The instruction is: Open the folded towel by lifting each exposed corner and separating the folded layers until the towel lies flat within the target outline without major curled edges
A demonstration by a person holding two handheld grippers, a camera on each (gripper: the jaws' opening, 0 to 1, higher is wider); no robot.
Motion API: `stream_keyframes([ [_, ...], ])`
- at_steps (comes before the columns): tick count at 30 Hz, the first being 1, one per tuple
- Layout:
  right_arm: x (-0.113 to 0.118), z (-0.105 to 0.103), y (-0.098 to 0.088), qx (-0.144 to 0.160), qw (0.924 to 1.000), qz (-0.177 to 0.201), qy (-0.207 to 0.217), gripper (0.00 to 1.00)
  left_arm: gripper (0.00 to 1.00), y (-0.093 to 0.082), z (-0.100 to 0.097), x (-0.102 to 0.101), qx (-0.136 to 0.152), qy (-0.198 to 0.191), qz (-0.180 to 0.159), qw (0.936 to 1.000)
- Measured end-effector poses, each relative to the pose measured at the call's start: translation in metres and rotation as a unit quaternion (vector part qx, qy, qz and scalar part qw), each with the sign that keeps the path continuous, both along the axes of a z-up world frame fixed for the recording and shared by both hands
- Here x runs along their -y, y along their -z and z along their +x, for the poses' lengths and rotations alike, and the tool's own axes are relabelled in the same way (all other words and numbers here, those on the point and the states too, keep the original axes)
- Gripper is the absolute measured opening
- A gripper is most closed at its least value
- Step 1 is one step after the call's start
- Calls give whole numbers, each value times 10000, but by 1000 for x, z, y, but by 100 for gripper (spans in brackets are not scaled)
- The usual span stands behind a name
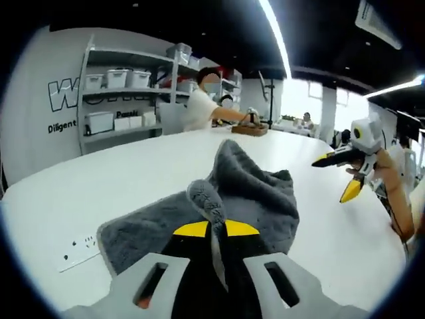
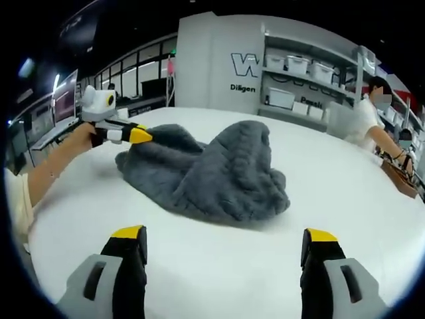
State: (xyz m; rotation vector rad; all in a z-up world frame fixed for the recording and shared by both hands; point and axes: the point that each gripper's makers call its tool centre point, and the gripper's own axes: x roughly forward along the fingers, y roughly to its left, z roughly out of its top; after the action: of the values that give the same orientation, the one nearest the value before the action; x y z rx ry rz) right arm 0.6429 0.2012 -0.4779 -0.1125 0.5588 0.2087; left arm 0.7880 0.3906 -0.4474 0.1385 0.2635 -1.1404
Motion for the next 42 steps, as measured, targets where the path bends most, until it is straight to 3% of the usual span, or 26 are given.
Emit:
stream_keyframes([
  [4,1,-1,2,-55,10000,-1,0,97,5,-8,-15,-2,92,261,-85,9996],
  [7,3,-2,5,-109,9999,-1,33,97,5,-8,-38,-6,-134,483,-63,9987],
  [9,3,-2,5,-109,9999,1,41,96,5,-10,-51,-8,-285,630,-227,9973],
  [16,3,-2,6,-128,9999,12,51,96,6,-1,-83,-13,-36,1028,62,9947],
  [19,3,-2,6,-132,9999,14,47,96,6,1,-86,-13,-30,1068,85,9942],
  [21,3,-2,8,-158,9999,14,47,96,6,8,-95,-14,-8,1217,187,9924],
  [24,3,-1,11,-203,9998,16,48,96,6,41,-125,-18,231,1756,962,9795],
  [29,2,-1,13,-241,9997,11,39,96,6,51,-135,-16,165,1855,1065,9767],
  [33,2,0,17,-308,9995,0,27,95,8,69,-148,-22,18,2062,1512,9668],
  [36,0,0,19,-336,9994,7,-17,95,11,75,-152,-22,28,2115,1583,9645],
  [42,0,0,22,-401,9992,4,-30,95,26,73,-154,-20,-136,2081,1356,9686],
])
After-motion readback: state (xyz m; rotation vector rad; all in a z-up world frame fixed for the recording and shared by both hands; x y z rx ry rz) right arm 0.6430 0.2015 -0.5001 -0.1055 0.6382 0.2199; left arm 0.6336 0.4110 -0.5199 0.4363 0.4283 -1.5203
